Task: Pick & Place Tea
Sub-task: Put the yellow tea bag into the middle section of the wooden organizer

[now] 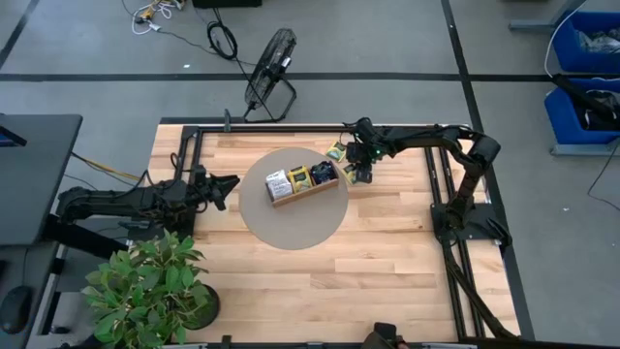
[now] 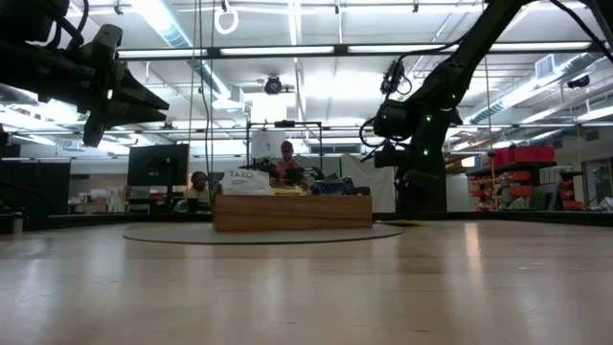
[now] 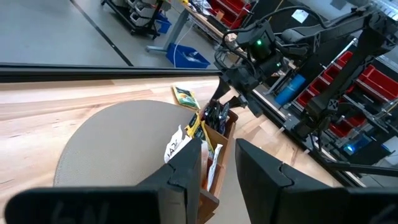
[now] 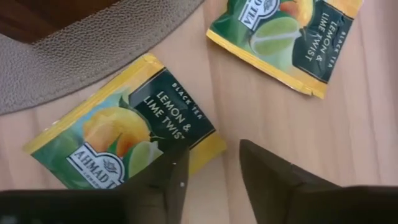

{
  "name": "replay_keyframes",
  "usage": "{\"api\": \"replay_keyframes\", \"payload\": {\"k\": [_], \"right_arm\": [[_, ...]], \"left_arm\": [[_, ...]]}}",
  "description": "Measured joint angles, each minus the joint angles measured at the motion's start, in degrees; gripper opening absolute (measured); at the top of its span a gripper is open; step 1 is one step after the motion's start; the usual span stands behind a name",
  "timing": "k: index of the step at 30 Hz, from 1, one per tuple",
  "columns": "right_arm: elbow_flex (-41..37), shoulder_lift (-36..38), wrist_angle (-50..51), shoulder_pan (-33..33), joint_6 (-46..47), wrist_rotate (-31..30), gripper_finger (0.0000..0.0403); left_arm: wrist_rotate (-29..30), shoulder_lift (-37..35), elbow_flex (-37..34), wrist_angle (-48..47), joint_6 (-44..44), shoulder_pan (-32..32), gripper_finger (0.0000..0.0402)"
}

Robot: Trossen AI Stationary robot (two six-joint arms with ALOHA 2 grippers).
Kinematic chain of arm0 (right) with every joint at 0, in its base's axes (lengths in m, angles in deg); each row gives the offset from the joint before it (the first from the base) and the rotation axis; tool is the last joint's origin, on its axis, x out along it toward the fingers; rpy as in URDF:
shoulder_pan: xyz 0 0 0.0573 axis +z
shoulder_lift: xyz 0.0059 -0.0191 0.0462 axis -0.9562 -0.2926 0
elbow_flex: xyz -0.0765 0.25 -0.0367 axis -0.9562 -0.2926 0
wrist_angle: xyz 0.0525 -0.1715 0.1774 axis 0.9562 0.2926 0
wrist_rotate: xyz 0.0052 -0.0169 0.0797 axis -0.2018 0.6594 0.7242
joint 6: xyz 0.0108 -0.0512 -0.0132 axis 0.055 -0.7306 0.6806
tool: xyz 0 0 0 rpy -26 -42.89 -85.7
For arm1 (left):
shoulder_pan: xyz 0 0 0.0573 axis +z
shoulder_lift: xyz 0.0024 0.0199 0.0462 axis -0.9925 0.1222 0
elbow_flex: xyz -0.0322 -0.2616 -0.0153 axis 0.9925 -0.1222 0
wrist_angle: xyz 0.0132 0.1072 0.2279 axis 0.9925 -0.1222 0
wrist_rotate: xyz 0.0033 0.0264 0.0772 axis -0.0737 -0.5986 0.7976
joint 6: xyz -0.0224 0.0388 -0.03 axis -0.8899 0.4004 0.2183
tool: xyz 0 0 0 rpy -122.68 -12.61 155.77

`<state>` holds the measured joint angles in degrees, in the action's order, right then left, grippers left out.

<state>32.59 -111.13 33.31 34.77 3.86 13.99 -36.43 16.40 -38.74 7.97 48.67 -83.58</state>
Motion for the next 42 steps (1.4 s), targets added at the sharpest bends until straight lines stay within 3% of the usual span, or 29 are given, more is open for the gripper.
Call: {"api": "replay_keyframes", "payload": {"k": [11,19,36,42], "right_arm": [[0.0,-0.1,-0.4,0.1,2.8,-1.8,0.0008],[-0.3,2.7,2.8,0.0,8.1,1.4,0.0003],[-0.2,20.4,14.0,0.1,7.9,0.9,0.0001],[-0.2,27.4,15.2,3.0,10.1,0.7,0.0000]], "left_arm": [[0.1,0.0,0.0,-0.1,0.0,0.0,0.0103],[0.1,0.0,0.0,0.0,0.0,0.0,0.0103],[1.1,0.0,0.0,0.0,0.5,0.0,0.0103],[1.1,0.0,0.0,0.0,0.5,0.0,0.0103]]}}
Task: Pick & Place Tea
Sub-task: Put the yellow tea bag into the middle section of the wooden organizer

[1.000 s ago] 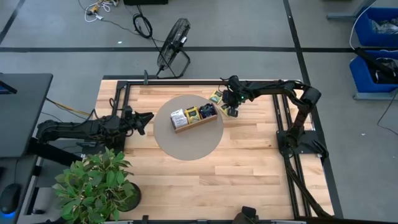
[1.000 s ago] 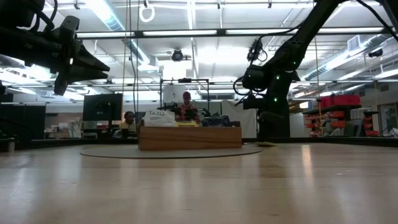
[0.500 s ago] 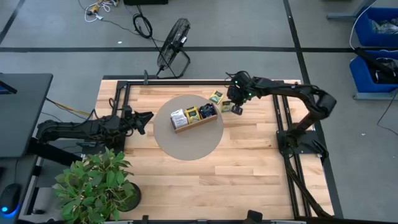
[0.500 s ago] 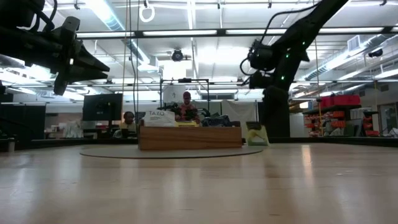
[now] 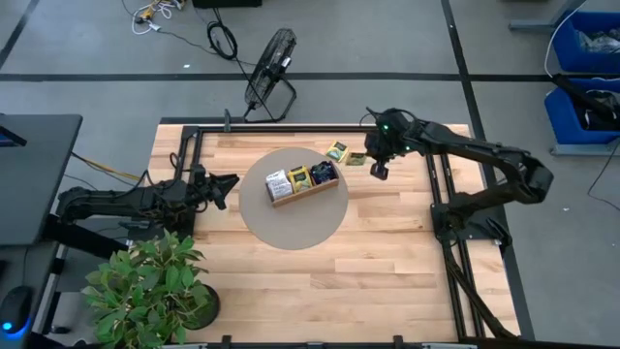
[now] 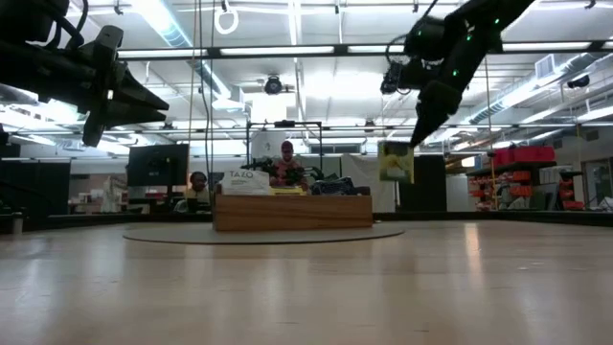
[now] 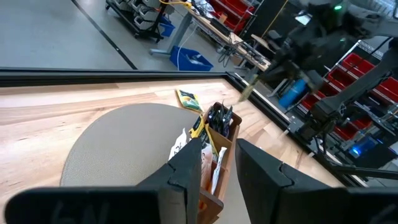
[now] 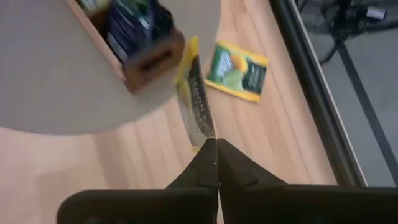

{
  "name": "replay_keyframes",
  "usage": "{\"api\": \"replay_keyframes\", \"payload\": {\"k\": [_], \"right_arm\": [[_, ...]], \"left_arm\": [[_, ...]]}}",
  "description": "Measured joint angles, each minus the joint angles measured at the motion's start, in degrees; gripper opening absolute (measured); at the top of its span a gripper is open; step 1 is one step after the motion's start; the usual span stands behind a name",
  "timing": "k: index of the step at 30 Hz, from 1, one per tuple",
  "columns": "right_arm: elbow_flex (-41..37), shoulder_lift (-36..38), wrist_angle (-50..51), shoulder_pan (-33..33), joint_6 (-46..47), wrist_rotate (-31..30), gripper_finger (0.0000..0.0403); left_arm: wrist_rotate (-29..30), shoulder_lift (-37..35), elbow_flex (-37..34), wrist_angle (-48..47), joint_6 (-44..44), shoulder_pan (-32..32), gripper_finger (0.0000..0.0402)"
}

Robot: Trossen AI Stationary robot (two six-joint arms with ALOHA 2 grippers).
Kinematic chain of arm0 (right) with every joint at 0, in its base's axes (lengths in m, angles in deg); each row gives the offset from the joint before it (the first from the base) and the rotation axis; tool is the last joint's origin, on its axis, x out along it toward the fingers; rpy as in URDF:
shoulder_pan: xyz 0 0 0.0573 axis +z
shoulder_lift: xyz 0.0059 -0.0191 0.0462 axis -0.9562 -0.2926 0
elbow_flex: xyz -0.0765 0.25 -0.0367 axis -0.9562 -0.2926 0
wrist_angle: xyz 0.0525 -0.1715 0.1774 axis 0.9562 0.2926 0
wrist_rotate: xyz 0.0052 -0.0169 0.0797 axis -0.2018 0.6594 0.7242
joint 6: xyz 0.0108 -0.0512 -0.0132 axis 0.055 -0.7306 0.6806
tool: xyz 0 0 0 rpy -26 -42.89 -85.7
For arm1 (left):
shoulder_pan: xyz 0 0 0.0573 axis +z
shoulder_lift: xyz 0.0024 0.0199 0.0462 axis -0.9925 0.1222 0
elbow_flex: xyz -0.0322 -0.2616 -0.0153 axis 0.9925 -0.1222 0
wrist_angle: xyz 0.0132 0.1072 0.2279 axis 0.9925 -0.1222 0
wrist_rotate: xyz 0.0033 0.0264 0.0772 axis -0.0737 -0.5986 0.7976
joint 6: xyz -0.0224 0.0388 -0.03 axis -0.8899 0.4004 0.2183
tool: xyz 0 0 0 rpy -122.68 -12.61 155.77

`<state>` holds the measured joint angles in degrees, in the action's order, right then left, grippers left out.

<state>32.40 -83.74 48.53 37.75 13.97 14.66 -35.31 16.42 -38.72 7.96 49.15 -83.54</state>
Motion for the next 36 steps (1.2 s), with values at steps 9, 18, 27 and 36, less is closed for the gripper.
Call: {"api": "replay_keyframes", "payload": {"k": [9,18,27,36], "right_arm": [[0.0,2.8,-3.1,8.5,6.8,-1.7,0.0000],[0.0,2.8,-10.0,15.9,10.4,-5.1,0.0000],[6.9,-1.2,-11.0,17.5,7.9,-6.4,0.0000],[17.1,-11.2,-8.1,17.5,3.1,-5.7,0.0000]], "left_arm": [[0.0,0.0,0.0,0.0,0.0,0.0,0.0103],[0.0,0.0,0.0,0.0,0.0,0.0,0.0103],[0.0,0.0,0.0,0.0,-0.2,0.0,0.0103],[0.0,0.0,0.0,0.0,-0.4,0.0,0.0103]]}}
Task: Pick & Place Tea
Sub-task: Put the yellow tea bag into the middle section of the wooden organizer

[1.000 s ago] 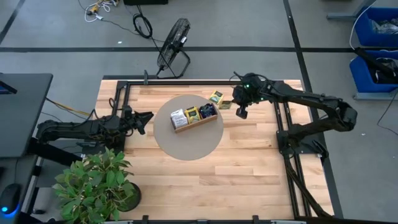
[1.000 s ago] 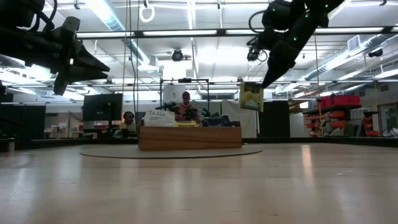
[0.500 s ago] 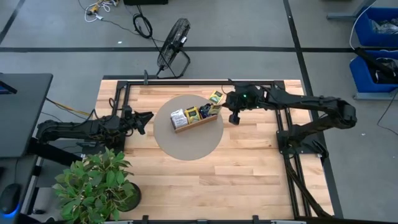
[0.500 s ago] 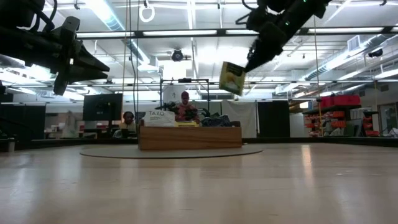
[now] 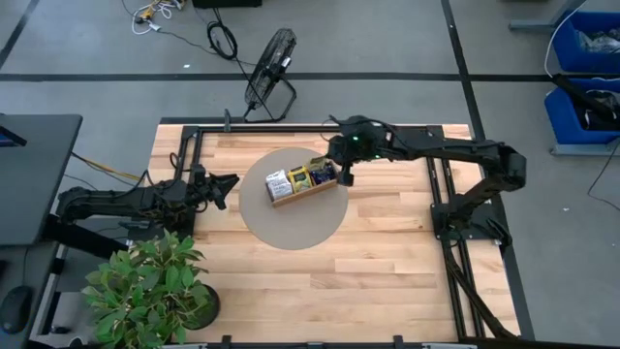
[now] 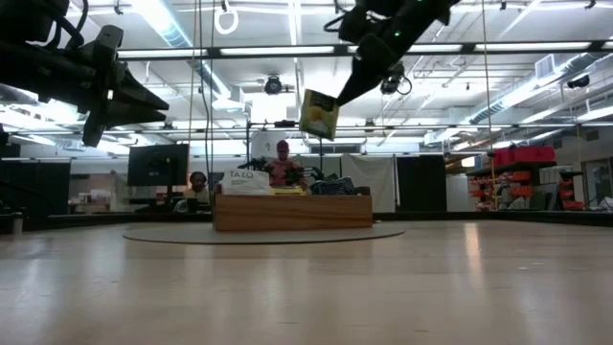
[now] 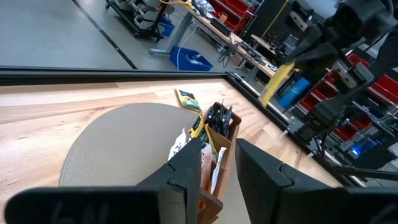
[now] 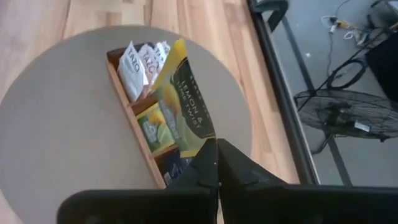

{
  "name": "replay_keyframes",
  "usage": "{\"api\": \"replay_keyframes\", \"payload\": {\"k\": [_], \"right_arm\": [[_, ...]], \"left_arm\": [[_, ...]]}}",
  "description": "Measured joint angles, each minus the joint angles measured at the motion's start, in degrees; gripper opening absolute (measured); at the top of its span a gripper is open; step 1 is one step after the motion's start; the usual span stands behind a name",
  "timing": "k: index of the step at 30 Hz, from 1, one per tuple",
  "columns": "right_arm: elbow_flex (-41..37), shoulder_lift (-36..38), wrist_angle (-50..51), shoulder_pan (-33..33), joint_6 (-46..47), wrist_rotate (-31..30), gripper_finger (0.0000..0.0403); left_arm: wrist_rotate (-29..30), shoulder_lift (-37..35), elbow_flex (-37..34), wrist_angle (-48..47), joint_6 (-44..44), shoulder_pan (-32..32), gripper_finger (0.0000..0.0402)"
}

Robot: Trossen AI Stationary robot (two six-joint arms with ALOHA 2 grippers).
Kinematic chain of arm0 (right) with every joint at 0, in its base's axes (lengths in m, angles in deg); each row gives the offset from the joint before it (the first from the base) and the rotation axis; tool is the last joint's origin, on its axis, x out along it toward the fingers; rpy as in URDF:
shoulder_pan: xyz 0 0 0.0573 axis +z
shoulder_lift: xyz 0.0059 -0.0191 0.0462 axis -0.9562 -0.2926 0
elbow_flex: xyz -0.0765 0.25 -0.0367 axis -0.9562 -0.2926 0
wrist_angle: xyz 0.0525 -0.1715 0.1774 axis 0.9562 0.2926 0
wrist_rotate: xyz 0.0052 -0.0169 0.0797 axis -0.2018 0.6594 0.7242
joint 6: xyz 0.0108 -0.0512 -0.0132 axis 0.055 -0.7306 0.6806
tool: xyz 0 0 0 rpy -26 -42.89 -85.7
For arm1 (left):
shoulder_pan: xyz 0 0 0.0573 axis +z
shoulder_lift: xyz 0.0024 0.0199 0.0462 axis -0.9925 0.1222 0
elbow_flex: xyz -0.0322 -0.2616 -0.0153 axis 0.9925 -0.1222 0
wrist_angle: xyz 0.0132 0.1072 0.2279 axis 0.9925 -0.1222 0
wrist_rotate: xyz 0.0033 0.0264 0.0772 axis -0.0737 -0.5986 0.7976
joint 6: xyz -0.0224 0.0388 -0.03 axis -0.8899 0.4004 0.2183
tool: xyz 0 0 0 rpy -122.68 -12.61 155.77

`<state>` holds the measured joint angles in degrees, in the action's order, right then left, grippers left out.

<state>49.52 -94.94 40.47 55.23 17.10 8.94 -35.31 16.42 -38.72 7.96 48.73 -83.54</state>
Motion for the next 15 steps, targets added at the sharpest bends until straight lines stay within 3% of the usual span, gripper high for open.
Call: {"api": "replay_keyframes", "payload": {"k": [15], "right_arm": [[8.5,-12.6,2.8,2.7,-3.9,4.4,0.0000]], "left_arm": [[0.0,0.0,0.0,0.0,-0.1,0.0,0.0103]]}}
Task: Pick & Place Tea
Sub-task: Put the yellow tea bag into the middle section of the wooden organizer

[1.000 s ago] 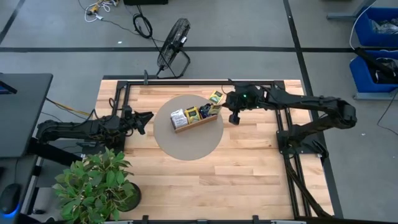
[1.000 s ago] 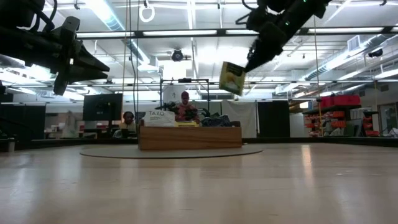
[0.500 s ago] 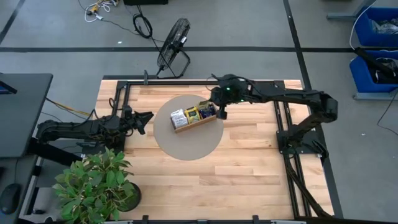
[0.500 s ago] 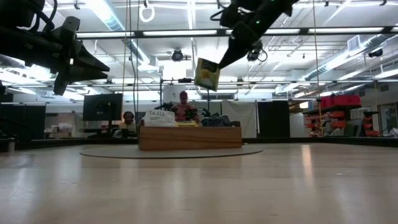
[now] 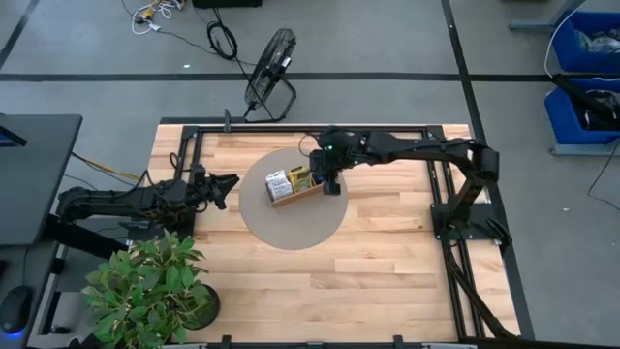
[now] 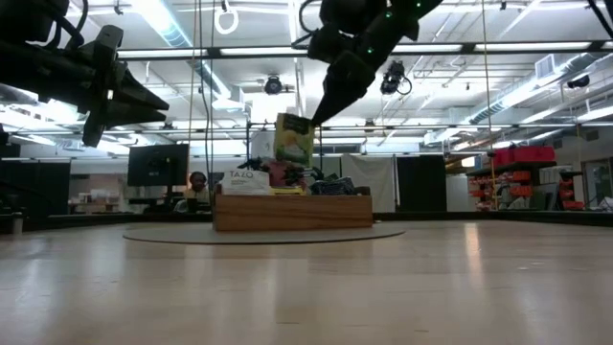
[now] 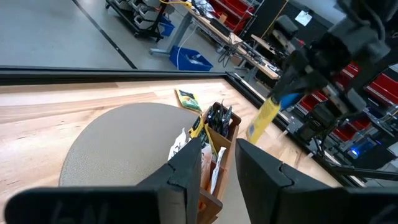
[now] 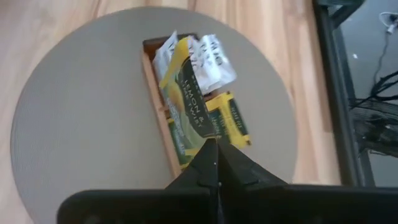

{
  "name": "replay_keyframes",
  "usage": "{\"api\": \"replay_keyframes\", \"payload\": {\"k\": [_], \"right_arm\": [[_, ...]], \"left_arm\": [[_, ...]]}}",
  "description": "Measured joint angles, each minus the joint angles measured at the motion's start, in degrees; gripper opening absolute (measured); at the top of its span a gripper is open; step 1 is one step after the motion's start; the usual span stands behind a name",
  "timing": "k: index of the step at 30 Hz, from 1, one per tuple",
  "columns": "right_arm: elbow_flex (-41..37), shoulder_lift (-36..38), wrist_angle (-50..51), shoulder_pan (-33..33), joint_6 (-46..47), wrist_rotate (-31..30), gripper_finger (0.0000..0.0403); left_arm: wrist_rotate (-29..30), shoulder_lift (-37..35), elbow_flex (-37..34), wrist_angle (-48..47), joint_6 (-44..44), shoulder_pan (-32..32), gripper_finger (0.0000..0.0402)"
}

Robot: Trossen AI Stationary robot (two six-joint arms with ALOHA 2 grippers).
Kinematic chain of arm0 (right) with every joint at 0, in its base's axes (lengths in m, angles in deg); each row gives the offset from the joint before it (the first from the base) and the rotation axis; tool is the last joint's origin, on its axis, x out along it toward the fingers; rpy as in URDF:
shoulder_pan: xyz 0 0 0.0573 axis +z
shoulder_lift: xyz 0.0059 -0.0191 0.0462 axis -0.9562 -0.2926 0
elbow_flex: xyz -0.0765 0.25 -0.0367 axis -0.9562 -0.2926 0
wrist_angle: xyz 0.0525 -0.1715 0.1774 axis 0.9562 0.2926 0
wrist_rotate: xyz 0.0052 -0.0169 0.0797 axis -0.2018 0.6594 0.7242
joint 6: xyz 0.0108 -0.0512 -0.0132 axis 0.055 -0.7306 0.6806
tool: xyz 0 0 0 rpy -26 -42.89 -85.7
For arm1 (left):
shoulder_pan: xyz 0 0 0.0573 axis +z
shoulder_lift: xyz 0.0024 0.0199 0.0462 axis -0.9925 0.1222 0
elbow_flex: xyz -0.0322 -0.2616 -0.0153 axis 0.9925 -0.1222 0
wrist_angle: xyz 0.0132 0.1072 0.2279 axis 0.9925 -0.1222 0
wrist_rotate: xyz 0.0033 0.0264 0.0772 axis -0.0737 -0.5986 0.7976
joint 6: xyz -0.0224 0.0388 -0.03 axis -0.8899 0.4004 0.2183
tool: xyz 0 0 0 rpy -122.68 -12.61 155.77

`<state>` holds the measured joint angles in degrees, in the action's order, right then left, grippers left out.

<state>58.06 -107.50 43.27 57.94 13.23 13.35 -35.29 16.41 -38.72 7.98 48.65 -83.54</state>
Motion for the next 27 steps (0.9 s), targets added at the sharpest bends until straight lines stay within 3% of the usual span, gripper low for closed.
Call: {"api": "replay_keyframes", "payload": {"k": [13,27], "right_arm": [[0.0,-5.2,-1.3,0.2,1.3,-0.2,0.0000],[0.0,-6.9,-2.1,-0.9,1.0,-5.3,0.0000]], "left_arm": [[0.0,0.0,0.0,0.0,0.0,0.0,0.0103],[0.0,0.0,0.0,0.0,0.0,0.0,0.0103]]}}
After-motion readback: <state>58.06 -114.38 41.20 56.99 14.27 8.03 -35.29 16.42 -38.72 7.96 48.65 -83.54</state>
